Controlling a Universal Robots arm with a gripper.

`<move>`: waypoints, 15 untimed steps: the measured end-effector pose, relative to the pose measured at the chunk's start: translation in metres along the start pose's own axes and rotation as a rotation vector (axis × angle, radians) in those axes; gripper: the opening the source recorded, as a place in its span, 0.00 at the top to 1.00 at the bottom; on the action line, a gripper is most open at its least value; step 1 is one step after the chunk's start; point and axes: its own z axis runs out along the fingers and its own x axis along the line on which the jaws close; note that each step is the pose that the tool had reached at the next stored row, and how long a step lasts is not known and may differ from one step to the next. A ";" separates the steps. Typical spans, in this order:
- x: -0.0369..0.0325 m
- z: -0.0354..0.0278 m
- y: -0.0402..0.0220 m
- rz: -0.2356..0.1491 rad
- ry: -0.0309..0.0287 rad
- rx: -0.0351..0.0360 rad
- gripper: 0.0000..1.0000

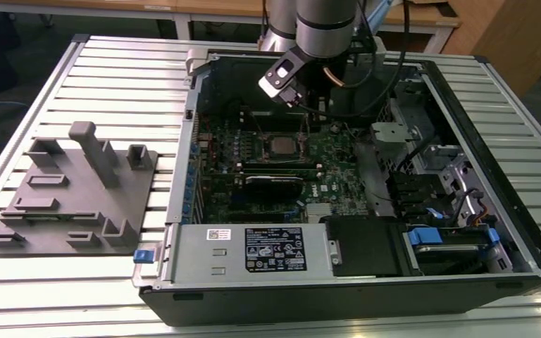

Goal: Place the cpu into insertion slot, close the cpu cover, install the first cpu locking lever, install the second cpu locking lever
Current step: 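Close the cpu cover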

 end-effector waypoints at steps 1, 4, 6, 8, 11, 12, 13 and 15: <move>-0.0001 -0.0002 -0.0027 0.000 0.0001 -0.0022 0.89; -0.0002 -0.0003 -0.0093 0.000 0.0000 -0.0048 0.89; -0.0002 -0.0003 -0.0108 0.000 -0.0003 -0.0048 0.89; -0.0003 -0.0003 -0.0108 0.000 -0.0004 -0.0048 0.89; -0.0003 -0.0002 -0.0108 0.000 -0.0004 -0.0049 0.89; -0.0002 -0.0001 -0.0108 0.000 -0.0003 -0.0028 0.89; -0.0002 0.0002 -0.0109 0.000 -0.0002 0.0056 0.89; -0.0003 0.0007 -0.0110 0.001 -0.0012 0.0339 0.89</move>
